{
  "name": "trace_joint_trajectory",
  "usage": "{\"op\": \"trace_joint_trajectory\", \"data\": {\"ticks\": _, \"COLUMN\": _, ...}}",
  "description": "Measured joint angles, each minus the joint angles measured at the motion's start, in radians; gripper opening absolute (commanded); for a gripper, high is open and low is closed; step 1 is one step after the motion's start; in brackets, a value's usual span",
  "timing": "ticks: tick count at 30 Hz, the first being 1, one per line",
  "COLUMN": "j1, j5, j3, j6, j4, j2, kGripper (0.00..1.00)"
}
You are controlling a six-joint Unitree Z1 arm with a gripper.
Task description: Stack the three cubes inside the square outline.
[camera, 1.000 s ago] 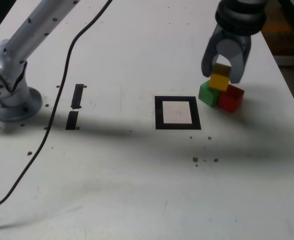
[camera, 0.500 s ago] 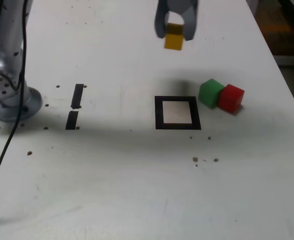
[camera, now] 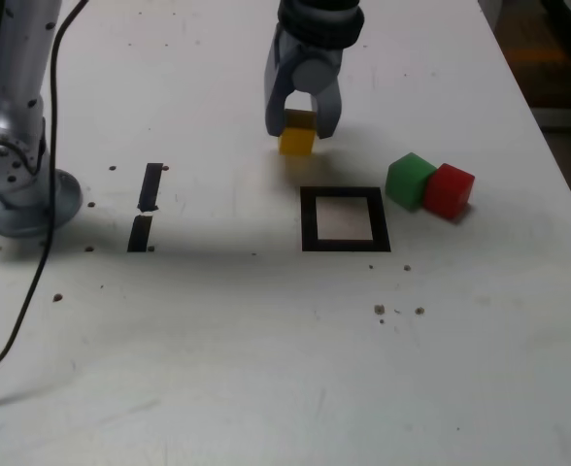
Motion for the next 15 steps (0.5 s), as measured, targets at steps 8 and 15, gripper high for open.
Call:
{"op": "trace_joint_trajectory", "data": {"ticks": 8, "j1": 0.009, "j5": -0.009, "j3": 0.042, "j6": -0.011, "j4": -0.033, "j2": 0.000, "kGripper": 0.85}}
{"op": "trace_joint_trajectory", "data": {"ticks": 15, "j1": 0.010, "j5": -0.016, "j3": 0.047, "j6": -0.012, "j4": -0.049, "j2": 0.000, "kGripper": 0.96}}
